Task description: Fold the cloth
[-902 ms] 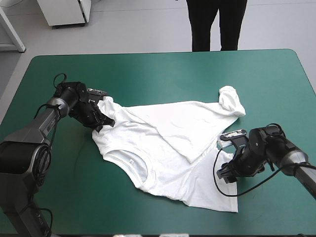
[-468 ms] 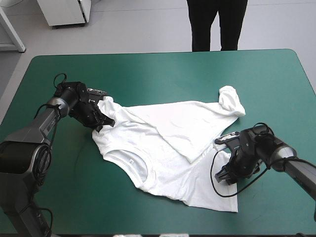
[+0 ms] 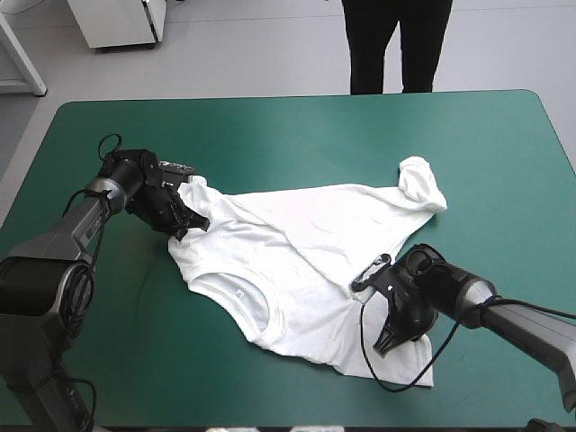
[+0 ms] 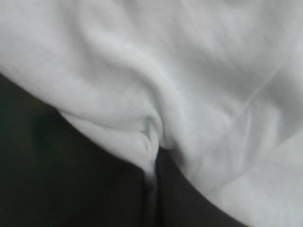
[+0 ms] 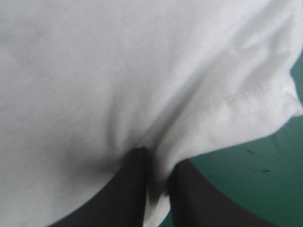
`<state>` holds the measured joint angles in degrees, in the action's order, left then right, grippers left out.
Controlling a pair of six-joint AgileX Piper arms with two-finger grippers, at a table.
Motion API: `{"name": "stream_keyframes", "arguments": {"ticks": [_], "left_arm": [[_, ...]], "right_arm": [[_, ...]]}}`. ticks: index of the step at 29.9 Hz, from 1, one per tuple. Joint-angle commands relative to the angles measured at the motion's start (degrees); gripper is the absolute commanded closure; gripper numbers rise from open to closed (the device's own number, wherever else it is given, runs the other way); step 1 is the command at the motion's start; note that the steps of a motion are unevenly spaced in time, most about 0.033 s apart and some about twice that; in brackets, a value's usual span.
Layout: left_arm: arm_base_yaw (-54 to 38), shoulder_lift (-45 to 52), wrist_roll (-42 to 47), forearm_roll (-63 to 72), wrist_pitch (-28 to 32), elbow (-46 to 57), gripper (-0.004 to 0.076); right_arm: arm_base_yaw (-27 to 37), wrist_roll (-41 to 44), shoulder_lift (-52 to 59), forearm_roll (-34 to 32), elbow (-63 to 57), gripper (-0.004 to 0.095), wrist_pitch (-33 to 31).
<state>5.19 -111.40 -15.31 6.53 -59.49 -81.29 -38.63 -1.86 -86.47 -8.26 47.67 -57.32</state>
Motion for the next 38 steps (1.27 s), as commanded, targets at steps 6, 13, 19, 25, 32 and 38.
{"name": "stream_keyframes", "arguments": {"ticks": [6, 13, 19, 25, 32, 38], "left_arm": [[1.11, -1.25, 0.14, 3.50, -1.42, -1.41, 0.0734], [1.11, 8.03, 0.14, 3.77, -8.51, -7.15, 0.0734], [1.47, 19.82, 0.77, 4.81, -10.67, -7.70, 0.0734], [1.47, 33.62, 0.77, 7.98, -11.59, -9.45, 0.0734], [1.47, 41.99, 0.77, 12.65, -8.39, -22.59, 0.0734], [1.47, 42.02, 0.67, 16.13, -5.22, -38.42, 0.0734]], "right_arm": [[-1.93, 0.43, -6.42, 13.24, -3.37, 0.0925, 6.58], [-1.82, 3.43, -2.15, 8.26, 7.39, 0.0925, -0.35], [-0.26, 6.46, 2.95, 1.57, 21.48, 0.0925, -8.81], [2.52, 7.97, 8.63, -1.12, 35.73, 0.0925, -14.21], [2.53, 9.69, 15.29, -4.18, 53.89, 0.0925, -14.21], [2.53, 9.69, 16.76, -5.22, 71.49, 0.0925, -14.21]]}}
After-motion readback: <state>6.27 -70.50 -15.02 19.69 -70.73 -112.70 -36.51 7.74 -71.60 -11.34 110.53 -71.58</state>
